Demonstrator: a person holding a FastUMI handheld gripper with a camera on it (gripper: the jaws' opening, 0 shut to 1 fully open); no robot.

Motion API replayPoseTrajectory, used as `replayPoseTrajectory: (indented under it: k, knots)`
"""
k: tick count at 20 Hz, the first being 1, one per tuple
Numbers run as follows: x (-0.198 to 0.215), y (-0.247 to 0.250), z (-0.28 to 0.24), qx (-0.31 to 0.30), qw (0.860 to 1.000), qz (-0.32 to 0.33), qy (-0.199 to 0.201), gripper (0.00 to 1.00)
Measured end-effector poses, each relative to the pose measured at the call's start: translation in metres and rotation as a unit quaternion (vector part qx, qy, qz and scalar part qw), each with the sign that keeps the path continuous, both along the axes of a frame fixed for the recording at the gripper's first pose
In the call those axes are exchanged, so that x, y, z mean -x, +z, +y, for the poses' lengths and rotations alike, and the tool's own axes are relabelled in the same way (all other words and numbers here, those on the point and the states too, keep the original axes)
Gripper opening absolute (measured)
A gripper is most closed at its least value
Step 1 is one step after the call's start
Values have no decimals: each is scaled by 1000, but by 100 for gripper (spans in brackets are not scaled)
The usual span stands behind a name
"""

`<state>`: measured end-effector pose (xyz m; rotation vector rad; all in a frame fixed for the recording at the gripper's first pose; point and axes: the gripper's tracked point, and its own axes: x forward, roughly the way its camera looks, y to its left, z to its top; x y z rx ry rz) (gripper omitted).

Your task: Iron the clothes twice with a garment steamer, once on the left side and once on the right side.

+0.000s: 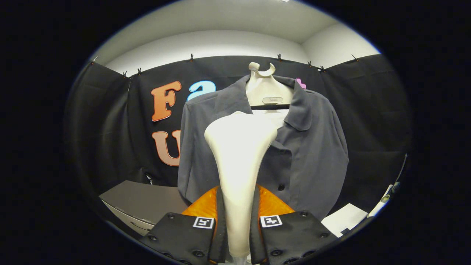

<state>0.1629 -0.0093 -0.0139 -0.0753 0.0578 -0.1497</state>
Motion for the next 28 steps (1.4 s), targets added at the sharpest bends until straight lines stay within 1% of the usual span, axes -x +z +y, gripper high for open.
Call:
replayPoseTrajectory:
  k: [2, 4, 9, 14, 20, 28]
  knots:
    - [-8, -17, -6, -9, 1000, 1, 4, 32]
    - [-11, -36, -15, -14, 1000, 11, -1, 32]
    - [-13, -75, -24, -16, 999, 32, 2, 32]
    - [-8, -111, -39, -24, 998, 52, 7, 32]
    - [9, -167, -57, -23, 995, 95, 9, 32]
    - [13, -216, -69, -34, 991, 126, 6, 32]
